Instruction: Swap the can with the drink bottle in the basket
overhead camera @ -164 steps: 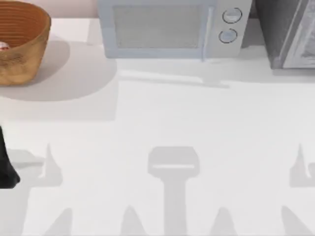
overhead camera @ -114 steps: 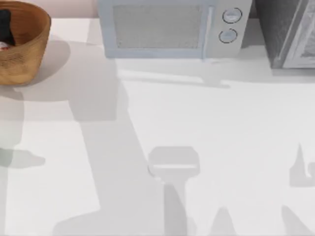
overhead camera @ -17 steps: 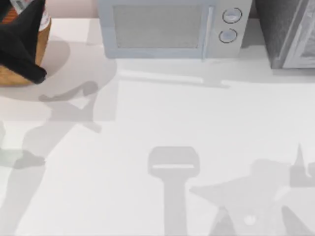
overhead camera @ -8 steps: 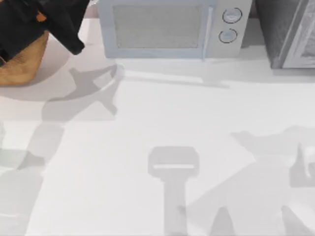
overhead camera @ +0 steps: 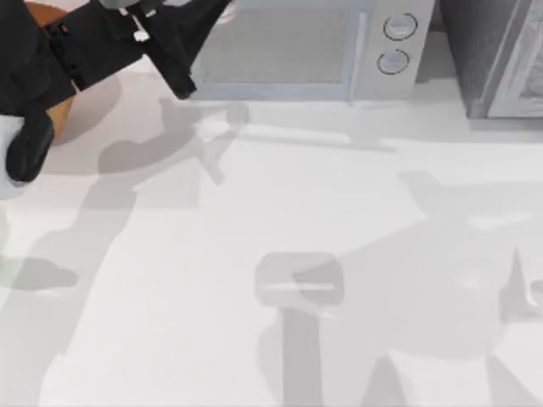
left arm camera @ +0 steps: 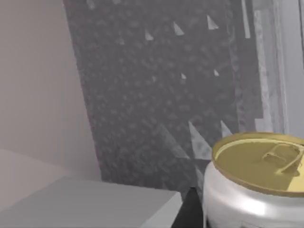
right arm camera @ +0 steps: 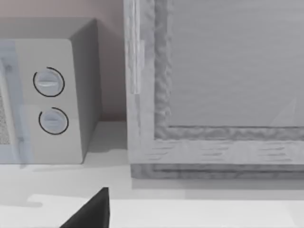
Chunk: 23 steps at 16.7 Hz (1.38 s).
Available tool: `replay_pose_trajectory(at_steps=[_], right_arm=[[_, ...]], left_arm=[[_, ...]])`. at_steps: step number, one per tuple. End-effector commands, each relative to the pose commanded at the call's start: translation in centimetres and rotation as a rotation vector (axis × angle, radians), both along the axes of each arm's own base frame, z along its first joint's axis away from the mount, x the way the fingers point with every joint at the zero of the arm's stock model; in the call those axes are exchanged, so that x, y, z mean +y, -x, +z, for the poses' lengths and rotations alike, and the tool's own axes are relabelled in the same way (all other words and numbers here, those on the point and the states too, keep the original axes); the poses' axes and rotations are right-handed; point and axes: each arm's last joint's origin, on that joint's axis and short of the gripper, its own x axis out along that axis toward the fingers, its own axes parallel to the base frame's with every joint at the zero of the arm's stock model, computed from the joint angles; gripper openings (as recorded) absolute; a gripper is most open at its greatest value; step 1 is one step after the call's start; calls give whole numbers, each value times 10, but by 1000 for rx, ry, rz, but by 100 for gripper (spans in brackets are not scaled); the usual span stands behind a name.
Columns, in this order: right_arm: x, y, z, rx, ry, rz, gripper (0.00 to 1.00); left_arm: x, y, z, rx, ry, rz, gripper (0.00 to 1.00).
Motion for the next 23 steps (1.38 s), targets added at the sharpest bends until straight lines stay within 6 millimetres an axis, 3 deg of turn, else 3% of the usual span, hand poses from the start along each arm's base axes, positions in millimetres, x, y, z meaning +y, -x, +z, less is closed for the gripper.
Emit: replay_pose_trajectory(at_steps=[6,12,19,21,23], right_arm=[[0,0,0,0,0,0,100],[0,0,0,0,0,0,100],[0,0,0,0,0,0,100],[0,0,0,0,0,0,100],[0,0,0,0,0,0,100]], left_arm=[[-27,-34,-52,27,-39,-146,0],[-55,-53,-118,76,-78,-307,0],[-84,-52,-210,180,-126,-505,0],[-89,-48,-227,210,-135,-545,0],[-90,-47,-230,217,-136,-552,0]])
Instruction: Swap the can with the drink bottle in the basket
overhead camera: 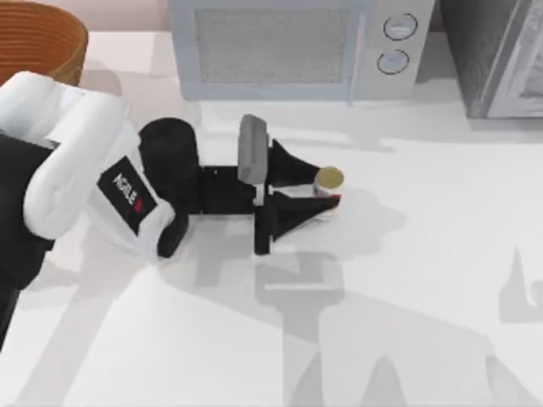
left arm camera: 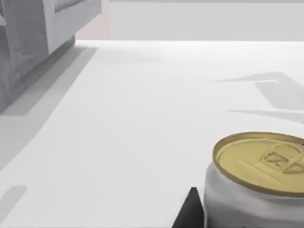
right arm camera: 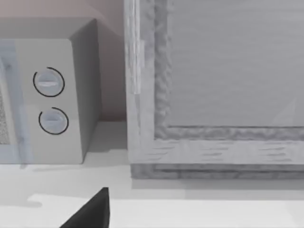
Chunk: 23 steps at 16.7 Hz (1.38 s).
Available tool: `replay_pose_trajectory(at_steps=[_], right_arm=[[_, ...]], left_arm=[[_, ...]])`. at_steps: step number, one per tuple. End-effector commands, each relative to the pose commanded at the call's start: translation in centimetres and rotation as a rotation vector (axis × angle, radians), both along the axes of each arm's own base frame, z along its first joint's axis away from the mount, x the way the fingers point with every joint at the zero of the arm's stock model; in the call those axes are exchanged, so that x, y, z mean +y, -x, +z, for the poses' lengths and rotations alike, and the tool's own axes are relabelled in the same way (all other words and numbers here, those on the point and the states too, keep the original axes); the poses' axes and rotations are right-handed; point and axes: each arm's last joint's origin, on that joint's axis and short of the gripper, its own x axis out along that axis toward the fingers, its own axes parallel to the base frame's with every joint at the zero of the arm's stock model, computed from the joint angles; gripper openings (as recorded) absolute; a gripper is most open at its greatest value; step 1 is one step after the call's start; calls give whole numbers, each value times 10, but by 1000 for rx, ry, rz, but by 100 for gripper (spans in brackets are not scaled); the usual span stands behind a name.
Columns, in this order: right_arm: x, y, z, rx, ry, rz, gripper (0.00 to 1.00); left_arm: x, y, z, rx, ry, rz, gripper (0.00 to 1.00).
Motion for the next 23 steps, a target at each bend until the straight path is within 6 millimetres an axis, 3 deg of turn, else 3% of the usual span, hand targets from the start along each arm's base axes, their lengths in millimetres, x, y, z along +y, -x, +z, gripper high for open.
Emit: replay_pose_trajectory(at_steps=[5,18,23], right_arm=[[0,0,0,0,0,0,100],[0,0,0,0,0,0,100],[0,0,0,0,0,0,100]], left_arm=[[0,0,0,0,0,0,0],[0,0,0,0,0,0,98],[0,0,0,0,0,0,100]])
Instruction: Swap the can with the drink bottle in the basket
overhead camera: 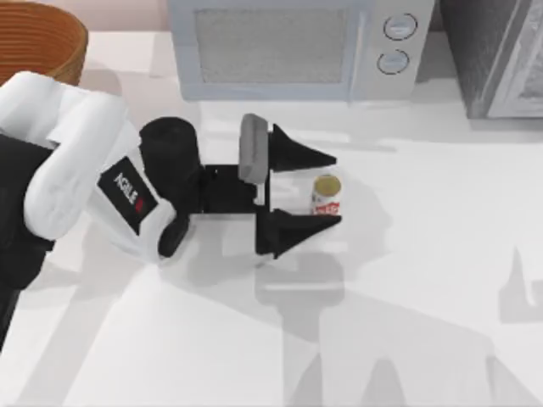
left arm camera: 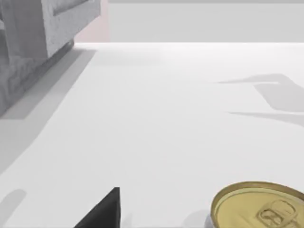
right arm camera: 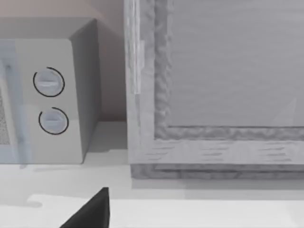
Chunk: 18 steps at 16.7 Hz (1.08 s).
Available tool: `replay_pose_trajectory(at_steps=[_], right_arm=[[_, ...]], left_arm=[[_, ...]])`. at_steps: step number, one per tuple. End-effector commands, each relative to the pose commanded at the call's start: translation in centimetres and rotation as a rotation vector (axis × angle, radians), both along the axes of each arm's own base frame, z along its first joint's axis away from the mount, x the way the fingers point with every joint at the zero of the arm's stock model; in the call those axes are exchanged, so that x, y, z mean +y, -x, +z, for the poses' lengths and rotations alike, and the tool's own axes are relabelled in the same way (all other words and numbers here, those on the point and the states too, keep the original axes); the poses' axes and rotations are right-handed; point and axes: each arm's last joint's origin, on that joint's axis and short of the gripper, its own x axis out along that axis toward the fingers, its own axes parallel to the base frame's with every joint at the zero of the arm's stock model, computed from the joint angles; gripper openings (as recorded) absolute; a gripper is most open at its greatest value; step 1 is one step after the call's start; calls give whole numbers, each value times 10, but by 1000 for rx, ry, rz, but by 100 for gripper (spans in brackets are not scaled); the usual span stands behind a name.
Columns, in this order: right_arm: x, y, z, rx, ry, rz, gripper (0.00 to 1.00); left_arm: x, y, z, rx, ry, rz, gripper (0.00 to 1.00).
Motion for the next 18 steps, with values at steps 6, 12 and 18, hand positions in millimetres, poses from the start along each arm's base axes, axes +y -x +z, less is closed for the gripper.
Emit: replay_pose_trajectory(at_steps=[6,12,18], right_arm=[[0,0,0,0,0,0,100],[0,0,0,0,0,0,100],[0,0,0,0,0,0,100]], left_arm=[[3,-1,2,10,-3,15,100],[48,3,60,115,-43,273,100],[117,63,179,101,-54,694,100]])
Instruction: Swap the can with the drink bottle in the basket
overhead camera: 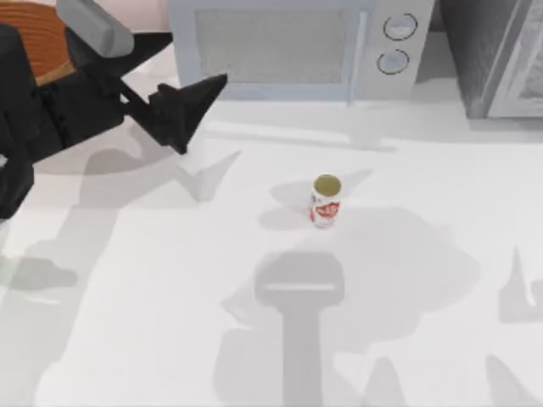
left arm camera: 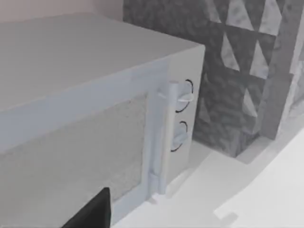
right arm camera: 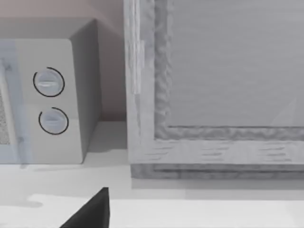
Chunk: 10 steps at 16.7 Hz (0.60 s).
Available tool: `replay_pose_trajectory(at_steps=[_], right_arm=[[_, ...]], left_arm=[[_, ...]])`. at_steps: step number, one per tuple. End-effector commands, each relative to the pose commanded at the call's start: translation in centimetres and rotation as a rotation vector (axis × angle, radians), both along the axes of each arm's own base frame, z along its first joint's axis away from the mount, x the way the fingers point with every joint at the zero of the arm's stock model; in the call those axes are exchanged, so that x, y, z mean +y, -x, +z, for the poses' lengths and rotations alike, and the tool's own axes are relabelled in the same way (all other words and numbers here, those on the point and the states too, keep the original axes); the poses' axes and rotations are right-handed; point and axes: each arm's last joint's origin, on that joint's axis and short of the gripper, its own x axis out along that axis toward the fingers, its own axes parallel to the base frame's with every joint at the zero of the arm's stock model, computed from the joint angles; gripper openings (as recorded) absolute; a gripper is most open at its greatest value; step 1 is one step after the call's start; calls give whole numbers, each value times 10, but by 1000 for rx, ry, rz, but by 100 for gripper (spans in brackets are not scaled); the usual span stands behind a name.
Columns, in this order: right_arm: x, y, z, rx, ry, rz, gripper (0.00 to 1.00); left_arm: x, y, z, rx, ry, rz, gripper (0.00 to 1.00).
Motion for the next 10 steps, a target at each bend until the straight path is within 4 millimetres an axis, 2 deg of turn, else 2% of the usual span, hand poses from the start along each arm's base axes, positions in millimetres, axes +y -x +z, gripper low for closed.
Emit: replay_pose_trajectory(at_steps=[3,5,7,10], right_arm=[[0,0,0,0,0,0,100],[0,0,0,0,0,0,100],[0,0,0,0,0,0,100],[0,0,0,0,0,0,100]], left_arm=[[31,61,39,-28,-17,219,100],[46,106,49,-53,-24,358,100],[58,147,47,-80,-27,485,100],[68,194,27,-116,-26,650,100]])
